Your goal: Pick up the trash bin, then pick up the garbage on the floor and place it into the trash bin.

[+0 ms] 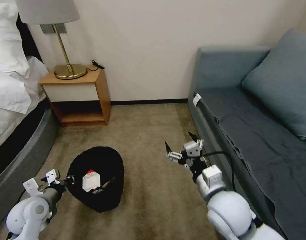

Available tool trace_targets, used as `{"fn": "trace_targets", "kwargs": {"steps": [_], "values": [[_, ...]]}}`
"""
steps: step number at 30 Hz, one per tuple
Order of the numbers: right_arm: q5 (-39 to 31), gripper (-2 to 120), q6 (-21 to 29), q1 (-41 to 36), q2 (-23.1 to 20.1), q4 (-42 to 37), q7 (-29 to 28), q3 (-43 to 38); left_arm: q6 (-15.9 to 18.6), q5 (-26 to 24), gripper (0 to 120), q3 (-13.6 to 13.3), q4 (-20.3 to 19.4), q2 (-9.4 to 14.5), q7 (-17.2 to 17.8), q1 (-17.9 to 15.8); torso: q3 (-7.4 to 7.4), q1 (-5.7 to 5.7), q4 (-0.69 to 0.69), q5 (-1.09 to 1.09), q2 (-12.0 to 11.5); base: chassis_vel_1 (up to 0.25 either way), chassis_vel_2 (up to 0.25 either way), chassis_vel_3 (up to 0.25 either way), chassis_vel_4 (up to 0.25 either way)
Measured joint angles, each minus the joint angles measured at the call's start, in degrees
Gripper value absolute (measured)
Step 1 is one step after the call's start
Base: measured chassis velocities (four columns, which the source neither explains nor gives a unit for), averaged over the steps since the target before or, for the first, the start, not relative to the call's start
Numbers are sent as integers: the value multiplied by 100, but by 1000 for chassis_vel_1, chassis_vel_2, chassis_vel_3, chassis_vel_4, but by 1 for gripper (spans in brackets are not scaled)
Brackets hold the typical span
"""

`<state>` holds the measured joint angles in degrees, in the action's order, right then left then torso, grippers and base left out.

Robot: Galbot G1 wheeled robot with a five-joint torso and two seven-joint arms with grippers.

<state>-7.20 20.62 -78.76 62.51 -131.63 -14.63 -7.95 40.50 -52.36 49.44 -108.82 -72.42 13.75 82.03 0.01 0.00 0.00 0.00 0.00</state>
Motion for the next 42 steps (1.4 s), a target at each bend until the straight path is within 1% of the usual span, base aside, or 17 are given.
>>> {"fn": "trace_targets", "kwargs": {"steps": [5,8,9,14,17,19,21,23,27,28,29,32,33,35,37,39,42], "values": [[184,100,-140,-367,248,-116,130,-219,-120,215,43,1,-5,-52,-262,71,0,0,-1,0,0,0,0,0,0],[318,100,-227,-649,495,-239,221,-442,-336,578,57,52,-85,-101,-717,207,0,0,0,1,0,0,0,0,0],[318,100,-227,-649,495,-239,221,-442,-336,578,57,52,-85,-101,-717,207,0,0,0,1,0,0,0,0,0],[474,100,-320,-930,711,-338,298,-597,-872,1133,74,162,-288,-211,-1257,407,0,0,0,0,-1,0,0,0,0],[601,100,-403,-1159,970,-395,374,-689,-1562,1514,88,247,-446,-343,-1716,598,0,0,-1,0,-1,0,0,0,0],[619,100,-413,-1186,1011,-403,383,-708,-1693,1581,91,262,-476,-373,-1779,637,0,0,-1,0,0,0,0,0,0],[676,100,-441,-1267,1154,-427,406,-776,-2145,1899,98,314,-555,-492,-2054,795,0,0,-1,0,-1,0,0,0,0],[721,100,-453,-1349,1236,-456,414,-827,-2617,2259,100,356,-614,-568,-2283,939,0,0,0,-1,0,0,0,0,0],[853,100,-502,-1499,1355,-477,427,-896,-3227,2629,100,377,-672,-660,-2516,1110,0,0,0,1,-1,0,0,0,0],[919,100,-550,-1561,1411,-478,449,-922,-3459,2702,100,379,-700,-694,-2563,1164,0,0,0,-1,-1,0,0,0,0],[919,100,-550,-1561,1411,-478,449,-922,-3459,2702,100,379,-700,-694,-2563,1164,0,0,0,-1,-1,0,0,0,0],[1184,100,-694,-1765,1593,-482,509,-983,-4187,2808,100,329,-820,-839,-2708,1369,0,0,0,0,0,0,0,0,0],[1184,100,-694,-1765,1593,-482,509,-983,-4187,2808,100,329,-820,-839,-2708,1369,0,0,0,0,0,0,0,0,0],[1411,100,-772,-1946,1759,-485,520,-990,-4621,2701,100,178,-1016,-985,-2753,1584,0,0,-1,0,-1,0,0,0,0],[1464,100,-783,-1973,1795,-485,521,-991,-4669,2713,100,141,-1057,-1008,-2751,1633,0,0,-1,0,-1,0,0,0,0],[1716,100,-850,-2084,1998,-424,520,-970,-4837,2940,100,-106,-1389,-1184,-2504,1914,0,0,0,0,0,0,0,0,0],[1902,100,-915,-2123,2131,-365,521,-990,-4770,3054,100,-217,-1566,-1251,-2268,1975,0,0,0,0,0,0,0,0,0]]}}
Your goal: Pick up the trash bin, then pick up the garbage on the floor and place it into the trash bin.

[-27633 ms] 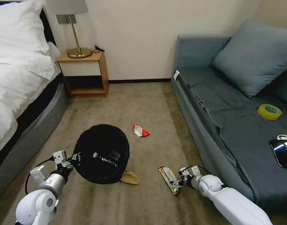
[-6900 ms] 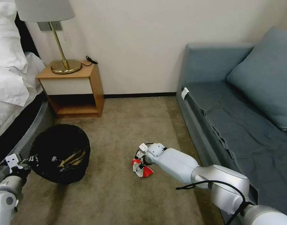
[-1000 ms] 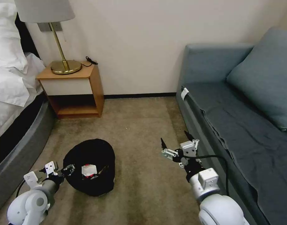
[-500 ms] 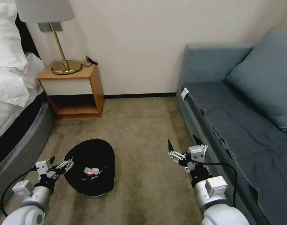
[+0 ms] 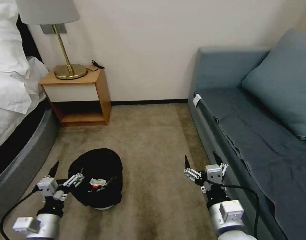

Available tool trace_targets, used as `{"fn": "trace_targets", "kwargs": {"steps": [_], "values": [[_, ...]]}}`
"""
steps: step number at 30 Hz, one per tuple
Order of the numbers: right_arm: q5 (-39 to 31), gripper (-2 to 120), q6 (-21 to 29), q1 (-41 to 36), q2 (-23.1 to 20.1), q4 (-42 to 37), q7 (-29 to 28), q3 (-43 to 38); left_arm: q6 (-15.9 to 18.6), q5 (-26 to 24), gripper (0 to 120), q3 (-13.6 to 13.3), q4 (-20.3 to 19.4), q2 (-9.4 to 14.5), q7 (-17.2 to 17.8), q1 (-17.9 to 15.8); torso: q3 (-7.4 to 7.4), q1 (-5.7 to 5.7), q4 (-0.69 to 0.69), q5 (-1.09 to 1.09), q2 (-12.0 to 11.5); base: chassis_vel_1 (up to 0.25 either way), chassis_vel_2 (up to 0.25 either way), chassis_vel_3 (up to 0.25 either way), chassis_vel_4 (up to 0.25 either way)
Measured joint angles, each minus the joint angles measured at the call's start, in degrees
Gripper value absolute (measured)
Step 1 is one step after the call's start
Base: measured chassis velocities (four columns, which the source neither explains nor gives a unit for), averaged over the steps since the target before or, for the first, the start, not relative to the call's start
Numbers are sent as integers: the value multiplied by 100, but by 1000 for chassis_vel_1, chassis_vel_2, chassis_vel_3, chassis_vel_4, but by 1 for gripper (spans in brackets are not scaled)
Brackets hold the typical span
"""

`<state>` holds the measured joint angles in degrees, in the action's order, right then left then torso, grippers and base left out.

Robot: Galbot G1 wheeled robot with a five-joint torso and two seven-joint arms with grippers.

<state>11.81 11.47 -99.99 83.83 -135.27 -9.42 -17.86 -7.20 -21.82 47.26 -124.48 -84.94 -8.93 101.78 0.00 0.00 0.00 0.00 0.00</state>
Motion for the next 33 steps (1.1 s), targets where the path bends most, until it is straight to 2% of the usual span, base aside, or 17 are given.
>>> {"fn": "trace_targets", "kwargs": {"steps": [1,2,5,6,8,9,16,22,27,33], "values": [[66,100,-19,-21,95,27,1,-32,50,151,100,-99,-129,-28,160,38,0,0,0,0,0,0,0,0,0],[66,100,-19,-21,95,27,1,-32,50,151,100,-99,-129,-28,160,38,0,0,0,0,0,0,0,0,0],[76,100,-23,9,195,100,3,-120,135,325,100,-415,-296,-31,385,159,0,0,-1,0,0,0,0,0,0],[76,100,-23,9,195,100,3,-120,135,325,100,-415,-296,-31,385,159,0,0,-1,0,0,0,0,0,0],[77,100,-26,78,230,173,3,-184,187,437,100,-760,-342,-14,550,222,0,0,0,-1,0,0,0,0,0],[78,100,-26,112,247,219,2,-227,203,670,100,-1091,-320,9,710,226,0,0,-1,1,0,0,0,0,0],[148,100,-95,131,332,319,-19,-319,15,948,100,-1755,-276,171,1057,378,0,0,0,0,0,0,0,0,0],[161,100,-123,144,354,334,-18,-375,-132,1001,100,-1767,-277,246,1193,431,-1,0,0,0,0,0,0,0,0],[137,100,-153,149,344,355,-18,-421,-226,988,100,-1599,-271,265,1196,435,-1,0,0,0,0,0,0,0,0],[-20,100,-192,163,186,357,-21,-469,-326,1049,100,-1549,-303,152,1225,425,0,0,0,0,0,0,0,0,0]]}}
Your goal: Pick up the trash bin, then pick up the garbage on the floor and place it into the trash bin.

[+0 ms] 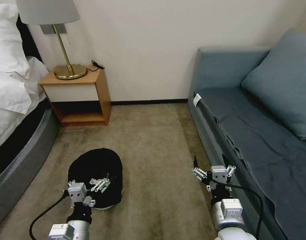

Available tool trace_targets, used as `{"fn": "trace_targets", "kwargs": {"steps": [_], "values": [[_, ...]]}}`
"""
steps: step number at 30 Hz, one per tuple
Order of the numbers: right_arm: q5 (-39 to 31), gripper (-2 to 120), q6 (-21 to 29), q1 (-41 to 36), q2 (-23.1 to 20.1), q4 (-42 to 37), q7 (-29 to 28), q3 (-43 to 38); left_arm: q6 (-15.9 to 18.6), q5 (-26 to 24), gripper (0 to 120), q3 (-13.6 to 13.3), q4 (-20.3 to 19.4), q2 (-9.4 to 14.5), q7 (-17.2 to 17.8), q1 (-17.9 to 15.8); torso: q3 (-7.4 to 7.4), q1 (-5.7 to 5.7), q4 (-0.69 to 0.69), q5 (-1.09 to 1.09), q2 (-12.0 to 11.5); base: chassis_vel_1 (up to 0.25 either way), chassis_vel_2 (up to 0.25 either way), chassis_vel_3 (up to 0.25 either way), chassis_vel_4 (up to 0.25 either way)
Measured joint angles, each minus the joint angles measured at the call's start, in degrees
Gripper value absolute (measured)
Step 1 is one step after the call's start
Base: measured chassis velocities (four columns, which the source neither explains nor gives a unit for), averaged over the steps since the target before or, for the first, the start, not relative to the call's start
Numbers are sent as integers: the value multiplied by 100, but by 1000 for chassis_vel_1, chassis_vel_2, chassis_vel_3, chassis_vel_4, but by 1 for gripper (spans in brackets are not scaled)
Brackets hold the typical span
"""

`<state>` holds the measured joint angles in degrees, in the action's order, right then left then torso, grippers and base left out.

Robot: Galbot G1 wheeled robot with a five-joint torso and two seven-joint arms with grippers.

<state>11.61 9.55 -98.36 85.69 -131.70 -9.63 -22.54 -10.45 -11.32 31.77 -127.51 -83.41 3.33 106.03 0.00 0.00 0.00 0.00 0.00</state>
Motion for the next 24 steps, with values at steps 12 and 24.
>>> {"fn": "trace_targets", "kwargs": {"steps": [12,24], "values": [[-155,100,-42,63,-150,-1,28,-2,29,36,100,34,-39,-80,0,9,0,0,0,0,0,0,0,0,0],[-154,100,-25,67,-151,-9,34,-4,40,35,100,37,-39,-80,0,9,0,0,0,0,0,0,0,0,0]]}}
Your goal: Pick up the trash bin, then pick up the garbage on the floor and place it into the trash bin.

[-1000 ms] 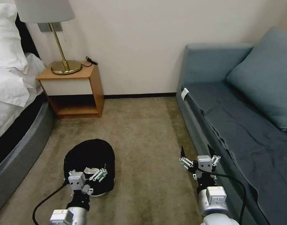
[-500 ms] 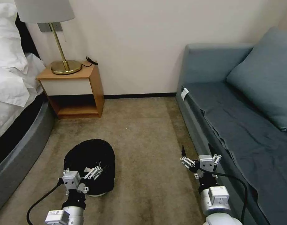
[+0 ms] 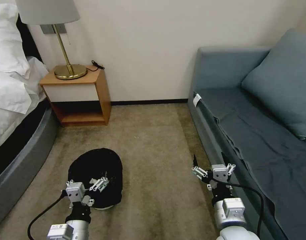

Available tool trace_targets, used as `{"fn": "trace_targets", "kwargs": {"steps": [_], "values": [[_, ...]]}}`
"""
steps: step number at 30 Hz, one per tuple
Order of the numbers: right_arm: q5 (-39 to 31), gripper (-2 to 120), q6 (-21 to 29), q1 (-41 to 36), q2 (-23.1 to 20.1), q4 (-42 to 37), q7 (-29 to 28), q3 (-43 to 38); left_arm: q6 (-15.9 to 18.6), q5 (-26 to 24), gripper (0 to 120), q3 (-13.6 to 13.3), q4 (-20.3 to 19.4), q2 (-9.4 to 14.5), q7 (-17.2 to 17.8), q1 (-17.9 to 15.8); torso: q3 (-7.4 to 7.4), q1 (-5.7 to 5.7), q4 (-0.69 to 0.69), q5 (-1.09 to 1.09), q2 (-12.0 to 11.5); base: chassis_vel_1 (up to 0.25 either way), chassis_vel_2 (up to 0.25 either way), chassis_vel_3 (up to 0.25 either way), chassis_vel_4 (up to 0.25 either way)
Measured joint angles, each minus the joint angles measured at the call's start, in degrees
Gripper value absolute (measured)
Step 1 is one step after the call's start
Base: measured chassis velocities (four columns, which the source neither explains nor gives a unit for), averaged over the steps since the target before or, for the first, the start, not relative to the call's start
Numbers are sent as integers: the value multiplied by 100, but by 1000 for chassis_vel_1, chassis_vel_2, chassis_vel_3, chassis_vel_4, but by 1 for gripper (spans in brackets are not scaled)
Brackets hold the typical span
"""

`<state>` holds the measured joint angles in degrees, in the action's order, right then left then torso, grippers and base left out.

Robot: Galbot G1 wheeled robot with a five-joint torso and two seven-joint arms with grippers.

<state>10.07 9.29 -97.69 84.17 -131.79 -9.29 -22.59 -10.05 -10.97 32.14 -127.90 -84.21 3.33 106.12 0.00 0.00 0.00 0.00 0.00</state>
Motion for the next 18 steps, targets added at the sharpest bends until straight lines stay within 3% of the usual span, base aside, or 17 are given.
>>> {"fn": "trace_targets", "kwargs": {"steps": [18], "values": [[4,100,9,0,3,-6,1,1,7,-2,100,1,1,2,-1,-1,0,0,0,0,0,0,0,0,0]]}}
